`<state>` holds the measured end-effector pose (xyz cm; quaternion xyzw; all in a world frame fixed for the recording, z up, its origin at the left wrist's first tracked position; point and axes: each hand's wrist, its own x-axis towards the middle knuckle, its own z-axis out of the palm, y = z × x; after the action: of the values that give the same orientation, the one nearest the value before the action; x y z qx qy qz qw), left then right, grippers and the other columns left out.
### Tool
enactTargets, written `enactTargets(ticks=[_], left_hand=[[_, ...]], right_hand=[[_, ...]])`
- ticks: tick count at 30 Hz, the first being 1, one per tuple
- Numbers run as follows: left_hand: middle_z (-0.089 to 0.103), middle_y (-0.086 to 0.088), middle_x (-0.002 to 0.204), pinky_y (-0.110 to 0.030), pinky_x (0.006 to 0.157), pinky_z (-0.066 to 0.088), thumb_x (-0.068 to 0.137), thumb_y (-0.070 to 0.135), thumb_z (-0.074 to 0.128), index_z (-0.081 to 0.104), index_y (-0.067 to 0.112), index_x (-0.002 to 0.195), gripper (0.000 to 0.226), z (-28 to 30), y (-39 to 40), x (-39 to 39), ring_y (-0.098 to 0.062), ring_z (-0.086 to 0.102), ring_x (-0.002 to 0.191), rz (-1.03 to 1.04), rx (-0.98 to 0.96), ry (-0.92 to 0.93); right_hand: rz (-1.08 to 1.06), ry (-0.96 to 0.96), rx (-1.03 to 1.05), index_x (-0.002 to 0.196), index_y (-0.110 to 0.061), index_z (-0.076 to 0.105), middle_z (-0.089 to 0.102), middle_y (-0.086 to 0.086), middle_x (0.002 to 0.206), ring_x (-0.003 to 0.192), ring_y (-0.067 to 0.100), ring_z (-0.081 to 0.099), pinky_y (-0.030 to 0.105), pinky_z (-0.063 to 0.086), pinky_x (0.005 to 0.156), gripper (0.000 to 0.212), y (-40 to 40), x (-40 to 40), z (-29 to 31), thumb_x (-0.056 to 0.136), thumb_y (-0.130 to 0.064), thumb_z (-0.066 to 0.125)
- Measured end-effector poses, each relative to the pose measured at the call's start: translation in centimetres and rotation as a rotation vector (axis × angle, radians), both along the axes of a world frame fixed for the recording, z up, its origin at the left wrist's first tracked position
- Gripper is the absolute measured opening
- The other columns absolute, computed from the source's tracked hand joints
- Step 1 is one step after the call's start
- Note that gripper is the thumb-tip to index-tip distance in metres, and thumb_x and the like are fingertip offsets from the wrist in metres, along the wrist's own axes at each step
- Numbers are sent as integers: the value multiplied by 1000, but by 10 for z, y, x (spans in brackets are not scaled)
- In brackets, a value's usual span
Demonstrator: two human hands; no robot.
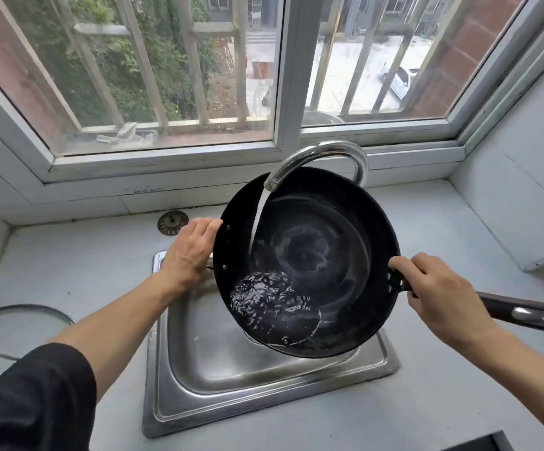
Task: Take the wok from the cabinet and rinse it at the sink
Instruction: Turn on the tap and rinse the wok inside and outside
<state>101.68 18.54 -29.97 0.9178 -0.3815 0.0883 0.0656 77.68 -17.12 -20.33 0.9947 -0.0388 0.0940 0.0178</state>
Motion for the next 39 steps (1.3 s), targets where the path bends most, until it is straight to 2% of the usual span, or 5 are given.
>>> enactTargets(ticks=[6, 11, 20, 30, 39], left_hand=[[52, -15, 114, -38, 98, 38, 54, 7, 80, 43, 2, 129, 83, 9, 21, 12, -32, 48, 105, 24, 31, -58], [50, -18, 119, -42, 102, 37, 52, 2, 77, 42, 1, 131, 87, 17, 33, 17, -37, 47, 110, 77, 41, -76], [45, -15, 120, -40, 100, 33, 44, 0, 88, 41, 5, 130, 99, 33, 48, 25, -36, 44, 112, 107, 28, -140], [49, -20, 121, -43, 98, 34, 56, -5, 78, 41, 3, 134, 87, 60, 70, 19, -40, 44, 114, 122, 31, -268], [47, -20, 123, -44, 98, 32, 44, -6, 84, 40, 2, 135, 102, 77, 94, 0, -40, 42, 116, 212, 71, -240]], right_hand=[[62, 2, 102, 112, -18, 52, 47, 3, 81, 70, 28, 49, 35, 46, 51, 64, 2, 19, -16, 60, 15, 70], [93, -23, 120, 113, -17, 51, 48, 2, 79, 73, 25, 48, 30, 38, 52, 61, 6, 36, -19, 63, 13, 70], [104, -22, 169, 110, -19, 48, 48, 1, 79, 73, 25, 48, 33, 41, 53, 61, 7, 57, -31, 62, 8, 74], [99, -46, 225, 106, -20, 48, 51, 2, 79, 75, 27, 51, 37, 45, 51, 57, 16, 77, -49, 62, 9, 70], [151, -70, 241, 106, -19, 51, 60, 4, 89, 83, 29, 56, 35, 47, 55, 57, 30, 104, -52, 60, 8, 71]])
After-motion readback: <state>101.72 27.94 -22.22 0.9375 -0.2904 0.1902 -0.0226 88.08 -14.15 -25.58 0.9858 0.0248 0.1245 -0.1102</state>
